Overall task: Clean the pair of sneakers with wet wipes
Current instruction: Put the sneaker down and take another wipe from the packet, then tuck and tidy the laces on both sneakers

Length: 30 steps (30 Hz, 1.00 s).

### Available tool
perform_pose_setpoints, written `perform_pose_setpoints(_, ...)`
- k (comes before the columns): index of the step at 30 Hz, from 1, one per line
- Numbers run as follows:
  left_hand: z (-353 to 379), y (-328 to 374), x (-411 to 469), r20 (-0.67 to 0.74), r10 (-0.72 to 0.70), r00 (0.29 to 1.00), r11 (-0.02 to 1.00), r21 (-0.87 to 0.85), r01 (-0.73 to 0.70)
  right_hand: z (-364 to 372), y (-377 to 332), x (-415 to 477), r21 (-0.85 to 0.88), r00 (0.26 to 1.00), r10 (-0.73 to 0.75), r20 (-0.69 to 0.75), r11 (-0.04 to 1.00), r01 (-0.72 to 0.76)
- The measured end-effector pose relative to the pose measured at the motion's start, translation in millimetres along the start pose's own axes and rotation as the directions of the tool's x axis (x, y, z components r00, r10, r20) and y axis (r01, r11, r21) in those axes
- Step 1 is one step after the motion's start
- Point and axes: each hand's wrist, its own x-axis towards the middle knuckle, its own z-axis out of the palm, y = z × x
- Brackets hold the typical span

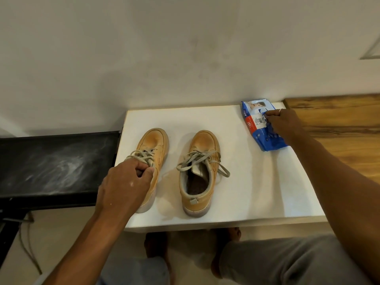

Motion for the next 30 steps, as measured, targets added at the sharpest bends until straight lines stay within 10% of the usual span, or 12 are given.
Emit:
perform_pose_setpoints(20,-4,22,-6,-0.151,0.134,0.979,0.983,-0.107,-0.151,-6,-58,-54,-0.045,0.966,-0.211,-0.148,0.977,0.207)
perform_pose_setpoints(30,33,64,-10,0.032,0.348,0.937,0.905,-0.270,-0.327,13,-118,-164,-0.070,0.874,-0.255,0.412,0.948,0.310)
